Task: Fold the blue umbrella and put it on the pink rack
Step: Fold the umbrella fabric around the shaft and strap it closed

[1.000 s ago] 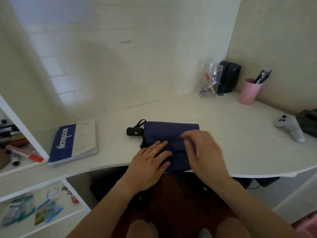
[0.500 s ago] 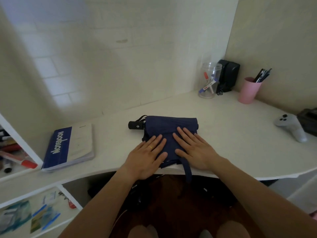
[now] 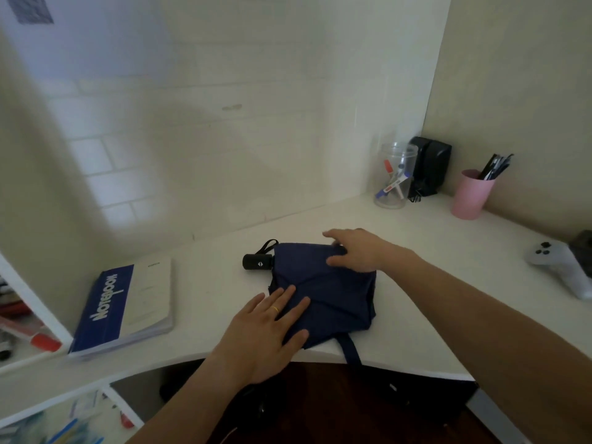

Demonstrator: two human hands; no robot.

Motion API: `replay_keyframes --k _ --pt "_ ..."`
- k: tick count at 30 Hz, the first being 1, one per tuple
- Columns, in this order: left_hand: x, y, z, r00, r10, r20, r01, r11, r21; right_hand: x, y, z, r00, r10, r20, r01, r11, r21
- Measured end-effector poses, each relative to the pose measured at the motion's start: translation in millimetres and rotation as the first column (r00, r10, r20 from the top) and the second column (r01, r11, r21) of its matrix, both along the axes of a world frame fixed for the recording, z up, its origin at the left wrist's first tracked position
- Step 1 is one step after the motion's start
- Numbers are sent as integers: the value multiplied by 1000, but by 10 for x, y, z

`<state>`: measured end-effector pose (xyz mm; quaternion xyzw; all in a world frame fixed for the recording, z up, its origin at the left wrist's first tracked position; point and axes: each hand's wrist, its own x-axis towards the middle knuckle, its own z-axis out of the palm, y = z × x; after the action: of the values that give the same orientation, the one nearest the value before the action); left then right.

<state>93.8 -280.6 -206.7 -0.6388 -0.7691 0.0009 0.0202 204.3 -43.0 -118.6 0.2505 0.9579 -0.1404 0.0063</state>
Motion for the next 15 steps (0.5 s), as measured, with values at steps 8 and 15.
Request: replay_keyframes --k 8,15 --pt "103 42 177 978 -144 -149 161 981 107 -145 201 -1 997 34 74 -30 998 -46" --pt "171 -33 259 991 -88 100 83 995 56 -115 158 -29 997 53 54 -53 999 6"
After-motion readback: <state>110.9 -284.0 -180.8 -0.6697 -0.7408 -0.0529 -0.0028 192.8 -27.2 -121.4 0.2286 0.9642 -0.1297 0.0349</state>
